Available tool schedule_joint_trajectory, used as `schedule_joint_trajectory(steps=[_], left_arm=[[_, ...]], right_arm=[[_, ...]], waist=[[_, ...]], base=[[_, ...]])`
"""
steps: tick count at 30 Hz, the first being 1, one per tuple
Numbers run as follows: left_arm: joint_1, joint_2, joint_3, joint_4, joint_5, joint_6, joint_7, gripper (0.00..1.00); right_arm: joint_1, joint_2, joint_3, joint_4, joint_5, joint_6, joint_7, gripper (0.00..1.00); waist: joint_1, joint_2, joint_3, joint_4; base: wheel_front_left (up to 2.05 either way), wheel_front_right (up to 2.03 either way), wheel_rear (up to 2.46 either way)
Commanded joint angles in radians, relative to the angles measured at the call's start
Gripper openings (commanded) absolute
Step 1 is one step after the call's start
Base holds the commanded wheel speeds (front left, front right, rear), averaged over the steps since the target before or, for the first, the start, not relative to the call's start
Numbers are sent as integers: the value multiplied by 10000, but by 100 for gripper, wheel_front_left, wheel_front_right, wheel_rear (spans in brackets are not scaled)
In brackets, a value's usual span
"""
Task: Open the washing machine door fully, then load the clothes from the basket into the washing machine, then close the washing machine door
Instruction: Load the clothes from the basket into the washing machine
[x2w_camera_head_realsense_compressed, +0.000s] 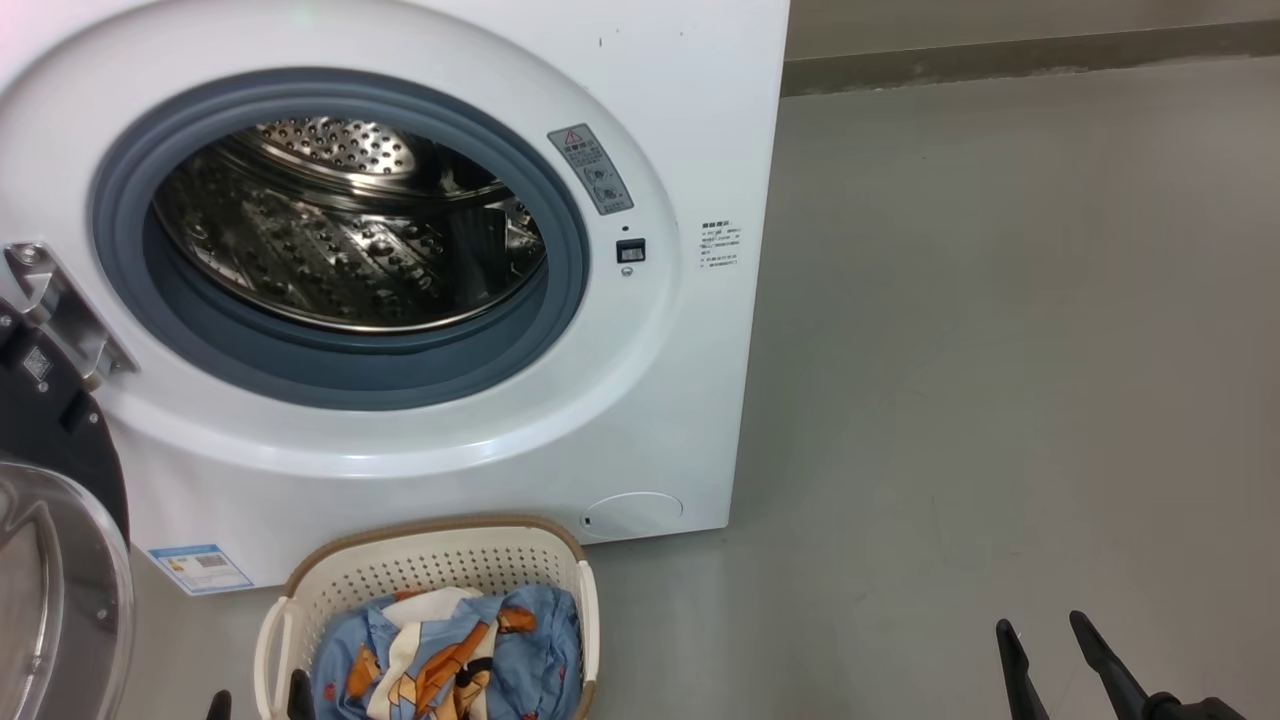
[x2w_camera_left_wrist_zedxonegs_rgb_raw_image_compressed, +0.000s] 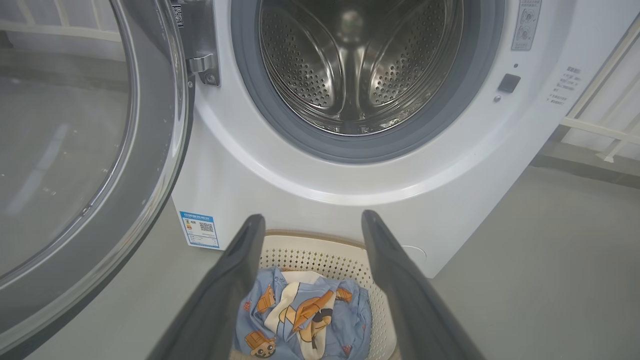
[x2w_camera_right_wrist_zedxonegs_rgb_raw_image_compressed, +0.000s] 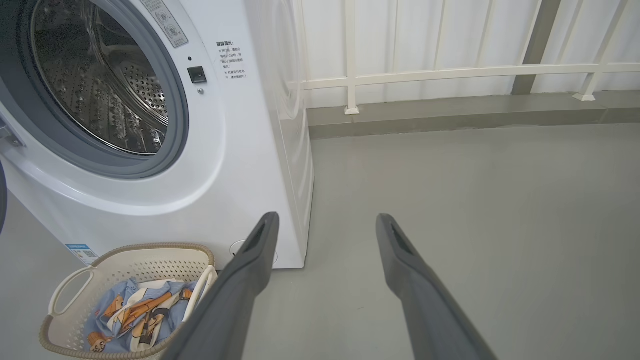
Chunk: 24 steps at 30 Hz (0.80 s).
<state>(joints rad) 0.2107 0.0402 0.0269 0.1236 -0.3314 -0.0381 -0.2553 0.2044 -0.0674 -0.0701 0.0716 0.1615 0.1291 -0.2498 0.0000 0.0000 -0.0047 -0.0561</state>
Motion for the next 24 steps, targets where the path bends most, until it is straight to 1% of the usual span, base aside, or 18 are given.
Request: schedule_joint_trajectory(steps=[1,15,20,24], left_arm=[[-285,101,276,-276,-8,93,-65,100],[-226,101,159,-398,-48,140,-65,100],[-334,101,59,-255,-26,130,-65,100],[-595,101,-77,236,121,173,-65,100]], right_arm=[[-321,-175,285,-223,62,16,-120,100],[-392,-183,399,-165,99,16,-120,100],[-522,-174,478,-141,204,16,-120,100],[-693,-163,555,-130,316,16,-120,100]], waist=[[0,0,29,-1],[0,0,160,-46],[0,0,522,-245],[0,0,1000,-397]], base=[[9,-9,0],[0,0,0],[0,0,0],[0,0,0]])
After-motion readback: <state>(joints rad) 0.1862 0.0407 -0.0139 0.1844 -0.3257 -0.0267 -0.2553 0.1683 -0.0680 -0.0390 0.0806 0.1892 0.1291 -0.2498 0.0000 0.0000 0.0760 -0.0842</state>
